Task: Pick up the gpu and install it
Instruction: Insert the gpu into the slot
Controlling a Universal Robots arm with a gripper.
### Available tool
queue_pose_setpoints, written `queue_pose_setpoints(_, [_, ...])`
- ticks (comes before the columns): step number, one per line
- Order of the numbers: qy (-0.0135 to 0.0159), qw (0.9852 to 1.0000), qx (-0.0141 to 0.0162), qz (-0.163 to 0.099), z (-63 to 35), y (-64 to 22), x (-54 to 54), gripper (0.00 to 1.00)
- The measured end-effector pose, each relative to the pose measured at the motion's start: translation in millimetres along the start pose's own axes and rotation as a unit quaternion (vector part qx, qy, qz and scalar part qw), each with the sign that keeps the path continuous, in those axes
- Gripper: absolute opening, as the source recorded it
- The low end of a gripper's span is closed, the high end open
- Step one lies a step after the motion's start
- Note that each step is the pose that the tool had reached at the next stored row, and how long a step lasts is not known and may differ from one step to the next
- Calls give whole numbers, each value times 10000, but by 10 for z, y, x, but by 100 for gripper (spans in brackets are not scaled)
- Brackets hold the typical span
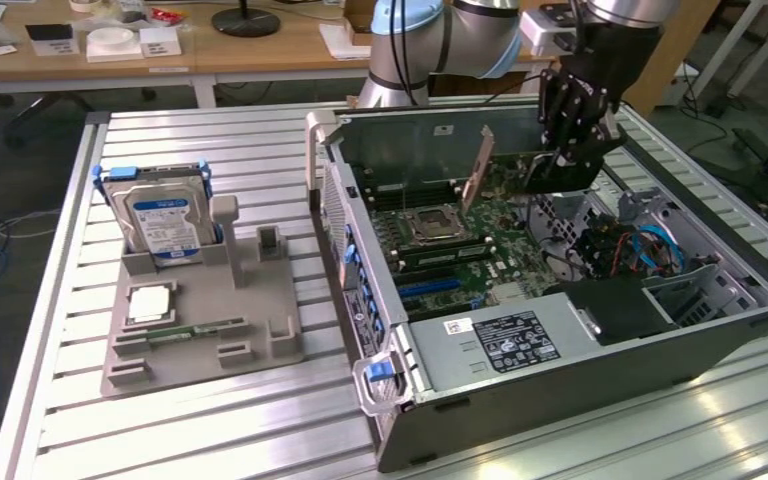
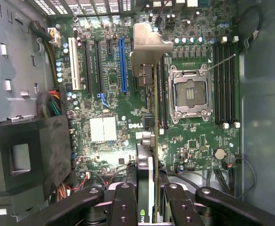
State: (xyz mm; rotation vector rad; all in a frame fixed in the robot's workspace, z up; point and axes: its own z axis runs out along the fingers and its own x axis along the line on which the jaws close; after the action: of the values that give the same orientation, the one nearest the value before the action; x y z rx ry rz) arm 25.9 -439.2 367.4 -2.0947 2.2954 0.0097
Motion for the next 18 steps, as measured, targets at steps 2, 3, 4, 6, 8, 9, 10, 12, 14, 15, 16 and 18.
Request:
queue_pose_setpoints(2, [1,10000,0,0,1,0,1,27])
queue_pose_setpoints(3, [1,10000,0,0,1,0,1,27])
queue_pose_setpoints(4, [1,10000,-1,0,1,0,1,27])
queue_pose_setpoints(6, [2,10000,0,0,2,0,1,27])
queue_pose_setpoints(8, [0,10000,0,0,10,0,0,27])
queue_pose_setpoints(9, [0,10000,0,0,14,1,1,27])
queue_pose_setpoints(10, [1,10000,0,0,20,1,1,27])
queue_pose_setpoints(12, [1,10000,-1,0,34,2,2,27])
queue_pose_setpoints(14, [2,10000,-1,0,46,3,2,27])
queue_pose_setpoints(15, [2,10000,0,1,48,6,2,27])
queue_pose_setpoints(16, [2,10000,0,1,48,11,3,27])
queue_pose_setpoints(18, [0,10000,2,0,49,24,5,27])
